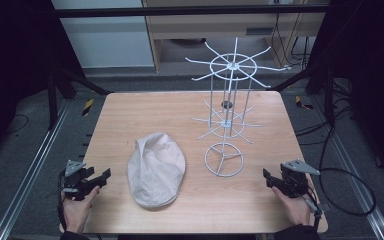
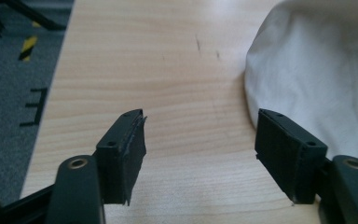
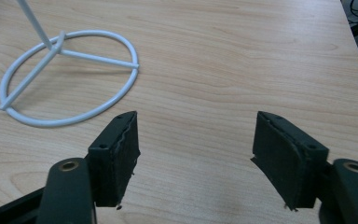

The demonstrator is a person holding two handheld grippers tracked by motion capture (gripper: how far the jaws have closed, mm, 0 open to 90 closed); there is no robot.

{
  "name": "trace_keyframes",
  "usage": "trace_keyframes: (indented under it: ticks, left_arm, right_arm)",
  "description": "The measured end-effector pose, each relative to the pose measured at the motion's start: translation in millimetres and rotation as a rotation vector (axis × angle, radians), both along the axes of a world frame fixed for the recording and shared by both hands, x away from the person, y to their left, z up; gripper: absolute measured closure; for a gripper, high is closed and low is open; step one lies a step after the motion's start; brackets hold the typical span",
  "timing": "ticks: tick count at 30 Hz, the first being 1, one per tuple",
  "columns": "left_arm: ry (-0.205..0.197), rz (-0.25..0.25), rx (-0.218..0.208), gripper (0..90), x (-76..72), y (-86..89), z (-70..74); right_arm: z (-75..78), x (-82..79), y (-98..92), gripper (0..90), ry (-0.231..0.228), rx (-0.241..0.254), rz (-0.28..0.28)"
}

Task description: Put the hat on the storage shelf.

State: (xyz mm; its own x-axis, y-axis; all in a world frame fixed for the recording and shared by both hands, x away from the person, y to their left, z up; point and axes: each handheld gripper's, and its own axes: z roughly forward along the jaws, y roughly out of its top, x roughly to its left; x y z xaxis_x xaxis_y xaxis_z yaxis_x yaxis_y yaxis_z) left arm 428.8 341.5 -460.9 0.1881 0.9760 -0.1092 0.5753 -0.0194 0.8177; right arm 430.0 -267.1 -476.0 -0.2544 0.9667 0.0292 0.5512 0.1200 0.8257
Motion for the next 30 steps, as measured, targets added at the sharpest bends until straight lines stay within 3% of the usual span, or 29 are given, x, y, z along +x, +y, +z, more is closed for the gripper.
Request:
trace_keyframes:
  ticks: [3, 4, 9, 13, 22, 30]
  left_arm:
    - [-0.034, 0.002, -0.019, 37.0, -6.1, -0.5, 5.2]
    - [-0.049, 0.000, -0.046, 39.9, -10.6, -2.0, 8.6]
    - [-0.064, -0.038, -0.069, 44.4, -17.1, -10.6, 15.0]
    - [-0.092, -0.074, -0.042, 47.7, -21.1, -25.0, 21.1]
    - [-0.096, -0.125, -0.001, 50.5, -24.1, -43.8, 29.7]
    - [-0.082, -0.136, -0.014, 49.0, -19.9, -47.8, 35.7]
  right_arm:
    - [2.1, -1.1, 1.2, 34.7, -0.007, 0.000, 0.002]
    - [4.8, -2.8, 3.5, 37.1, -0.015, 0.003, 0.008]
    - [8.0, -6.0, 8.7, 40.7, -0.025, 0.000, 0.017]
    - [9.5, -6.7, 14.8, 42.9, -0.030, -0.023, 0.037]
    - [10.3, -8.5, 20.0, 45.0, -0.018, -0.019, 0.058]
    - [9.4, -8.4, 20.1, 44.7, -0.022, -0.027, 0.062]
